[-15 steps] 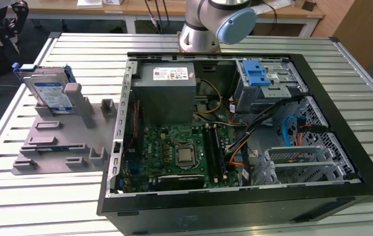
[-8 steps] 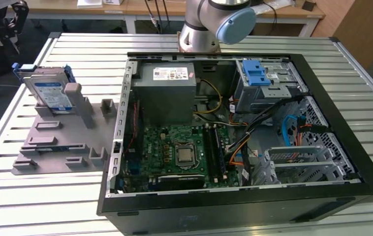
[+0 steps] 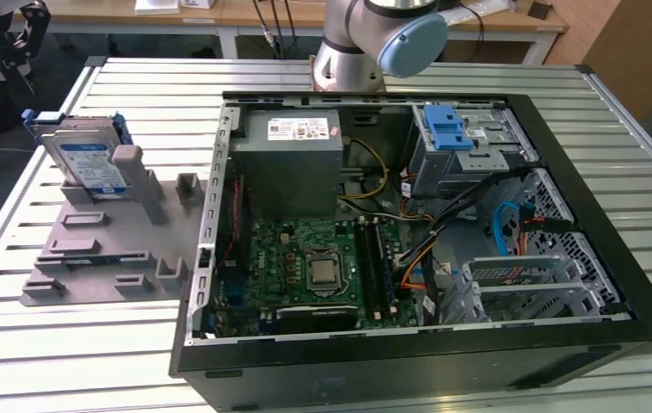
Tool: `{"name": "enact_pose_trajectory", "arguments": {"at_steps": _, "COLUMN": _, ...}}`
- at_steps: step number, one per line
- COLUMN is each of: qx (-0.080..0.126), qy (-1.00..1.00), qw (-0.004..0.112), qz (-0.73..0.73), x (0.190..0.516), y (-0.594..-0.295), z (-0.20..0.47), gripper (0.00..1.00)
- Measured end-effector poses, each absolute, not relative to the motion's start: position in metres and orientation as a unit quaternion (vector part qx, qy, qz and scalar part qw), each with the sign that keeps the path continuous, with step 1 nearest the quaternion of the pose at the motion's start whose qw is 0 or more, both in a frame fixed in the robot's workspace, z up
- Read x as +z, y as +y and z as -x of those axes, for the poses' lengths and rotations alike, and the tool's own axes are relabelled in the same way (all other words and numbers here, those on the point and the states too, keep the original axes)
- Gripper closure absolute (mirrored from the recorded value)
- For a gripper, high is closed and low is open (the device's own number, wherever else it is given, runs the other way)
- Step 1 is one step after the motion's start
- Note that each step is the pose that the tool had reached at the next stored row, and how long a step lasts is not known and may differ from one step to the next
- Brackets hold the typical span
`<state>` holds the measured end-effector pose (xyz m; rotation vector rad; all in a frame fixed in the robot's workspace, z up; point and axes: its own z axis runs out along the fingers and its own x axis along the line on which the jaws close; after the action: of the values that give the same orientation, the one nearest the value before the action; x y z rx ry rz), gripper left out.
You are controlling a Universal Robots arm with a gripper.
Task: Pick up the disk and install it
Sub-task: 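Pick up the disk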
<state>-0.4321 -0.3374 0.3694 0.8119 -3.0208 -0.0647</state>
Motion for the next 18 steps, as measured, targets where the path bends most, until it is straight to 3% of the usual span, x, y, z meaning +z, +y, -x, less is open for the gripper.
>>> {"name": "enact_pose_trajectory", "arguments": {"at_steps": 18, "qx": -0.020, "qy": -0.950, "qw": 0.007, "qz": -0.312, "x": 0.3694, "y": -0.3374, "z": 0.4321, "gripper": 0.89}}
